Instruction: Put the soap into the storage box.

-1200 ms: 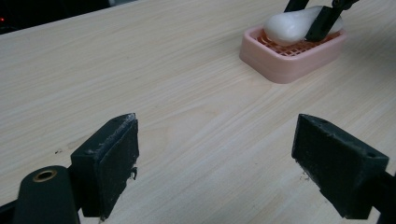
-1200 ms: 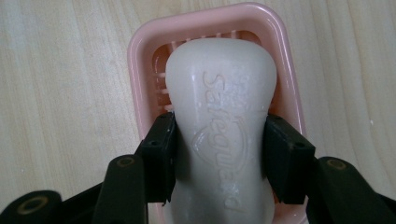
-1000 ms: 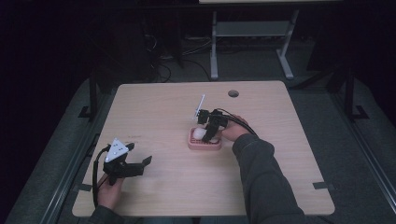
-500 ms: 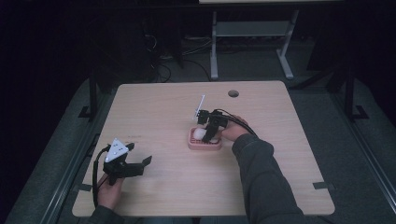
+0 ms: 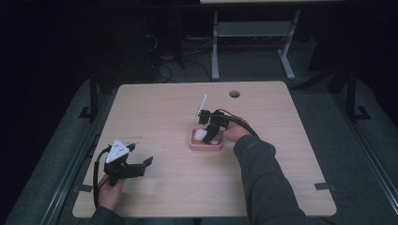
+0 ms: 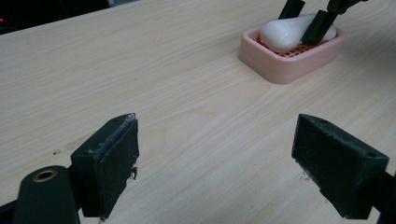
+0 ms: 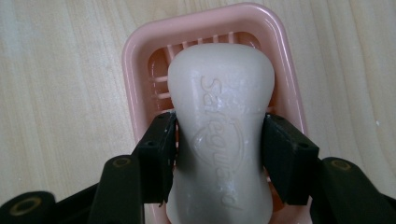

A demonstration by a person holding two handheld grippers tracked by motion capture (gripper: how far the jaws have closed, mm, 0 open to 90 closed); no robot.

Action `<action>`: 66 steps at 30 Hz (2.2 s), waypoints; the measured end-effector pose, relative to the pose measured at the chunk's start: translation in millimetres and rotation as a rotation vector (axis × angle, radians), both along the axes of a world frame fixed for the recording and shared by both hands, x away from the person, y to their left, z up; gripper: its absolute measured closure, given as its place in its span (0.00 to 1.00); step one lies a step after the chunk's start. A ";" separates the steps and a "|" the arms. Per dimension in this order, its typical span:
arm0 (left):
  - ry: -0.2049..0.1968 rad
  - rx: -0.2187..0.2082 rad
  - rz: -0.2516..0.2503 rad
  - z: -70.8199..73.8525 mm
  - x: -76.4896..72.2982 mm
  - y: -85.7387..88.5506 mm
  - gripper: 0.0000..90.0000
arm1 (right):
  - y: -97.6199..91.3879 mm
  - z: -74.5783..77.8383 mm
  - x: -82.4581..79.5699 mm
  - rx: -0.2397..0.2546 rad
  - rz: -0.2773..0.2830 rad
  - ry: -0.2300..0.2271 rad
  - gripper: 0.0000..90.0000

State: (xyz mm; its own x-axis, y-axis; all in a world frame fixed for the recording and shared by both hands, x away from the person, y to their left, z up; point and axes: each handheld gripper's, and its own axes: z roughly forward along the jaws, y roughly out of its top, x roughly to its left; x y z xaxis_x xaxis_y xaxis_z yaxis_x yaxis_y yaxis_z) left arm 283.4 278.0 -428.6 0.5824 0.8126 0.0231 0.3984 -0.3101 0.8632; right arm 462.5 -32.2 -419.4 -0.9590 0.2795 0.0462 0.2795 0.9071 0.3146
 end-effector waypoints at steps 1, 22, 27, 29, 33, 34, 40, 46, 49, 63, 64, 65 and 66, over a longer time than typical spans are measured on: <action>-0.001 -0.002 -0.001 -0.1 -0.1 -0.5 0.16 | -0.3 0.5 -0.4 0.002 0.004 -0.008 0.52; -0.002 0.008 -0.008 -0.1 -0.3 -1.5 0.16 | -16.2 12.0 -7.3 0.066 -0.058 -0.013 0.41; -0.003 0.008 -0.007 0.0 -0.6 -1.6 0.16 | -20.5 16.1 -8.7 0.075 -0.071 -0.019 0.41; -0.001 0.005 -0.004 0.1 -0.7 -1.5 0.16 | -21.9 17.6 -9.0 0.081 -0.069 -0.023 0.41; -0.001 0.013 -0.007 0.2 -0.7 -1.0 0.16 | -24.8 20.1 -9.9 0.089 -0.074 -0.026 0.40; -0.001 0.012 -0.007 0.2 -0.7 -1.1 0.16 | -25.9 21.1 -10.5 0.090 -0.076 -0.022 0.40; -0.004 0.014 -0.008 0.3 -0.7 -1.3 0.16 | -29.9 24.5 -12.9 0.090 -0.085 -0.029 0.38; -0.007 0.014 -0.009 0.1 -0.7 -2.0 0.16 | -36.5 26.9 -16.6 0.107 -0.095 -0.036 0.38; -0.007 0.011 -0.008 -0.1 -0.7 -2.5 0.16 | -40.3 25.5 -18.4 0.110 -0.107 -0.027 0.38; -0.002 0.017 -0.012 -0.3 -1.0 -3.0 0.16 | -55.3 19.9 -25.6 0.126 -0.134 -0.015 0.37; -0.001 0.018 -0.012 -0.2 -1.1 -3.0 0.16 | -56.7 20.4 -26.5 0.128 -0.135 -0.017 0.37; -0.002 0.019 -0.012 -0.3 -1.0 -3.0 0.16 | -57.9 20.5 -27.1 0.131 -0.134 -0.020 0.37; 0.000 0.019 -0.012 -0.4 -1.0 -3.0 0.16 | -59.0 21.1 -28.0 0.133 -0.138 -0.017 0.37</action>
